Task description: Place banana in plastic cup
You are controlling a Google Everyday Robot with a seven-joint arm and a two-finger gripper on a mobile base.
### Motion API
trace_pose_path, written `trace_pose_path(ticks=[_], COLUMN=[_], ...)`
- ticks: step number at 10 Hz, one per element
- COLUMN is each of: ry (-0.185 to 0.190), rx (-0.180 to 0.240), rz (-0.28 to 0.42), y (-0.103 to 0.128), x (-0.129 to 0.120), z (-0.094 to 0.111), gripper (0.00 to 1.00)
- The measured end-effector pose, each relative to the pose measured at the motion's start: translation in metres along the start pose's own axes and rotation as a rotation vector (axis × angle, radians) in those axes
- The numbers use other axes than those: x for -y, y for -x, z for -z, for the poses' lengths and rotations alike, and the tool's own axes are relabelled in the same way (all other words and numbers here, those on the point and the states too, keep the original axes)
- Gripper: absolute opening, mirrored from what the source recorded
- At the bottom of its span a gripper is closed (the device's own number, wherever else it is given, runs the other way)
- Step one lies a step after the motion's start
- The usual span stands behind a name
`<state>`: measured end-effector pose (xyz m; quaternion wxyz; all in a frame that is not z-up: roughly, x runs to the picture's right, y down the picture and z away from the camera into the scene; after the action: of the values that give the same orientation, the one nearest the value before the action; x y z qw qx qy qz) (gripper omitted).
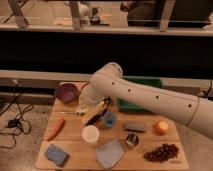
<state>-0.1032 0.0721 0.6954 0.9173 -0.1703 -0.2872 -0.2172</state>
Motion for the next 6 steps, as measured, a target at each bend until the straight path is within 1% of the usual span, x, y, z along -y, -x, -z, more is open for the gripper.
trace_pose_path(ticks=[2,4,6], ry=[0.004,0.003,0.002], rx=[-0.013,-0.030,-0.047], rz=[-0.022,-0.056,-0.082], y=[-0.007,-0.022,-0.031], x=[-0.003,-0.010,-0.016], z=[-0.002,0.000,0.000], gripper=[0.17,0.17,0.17])
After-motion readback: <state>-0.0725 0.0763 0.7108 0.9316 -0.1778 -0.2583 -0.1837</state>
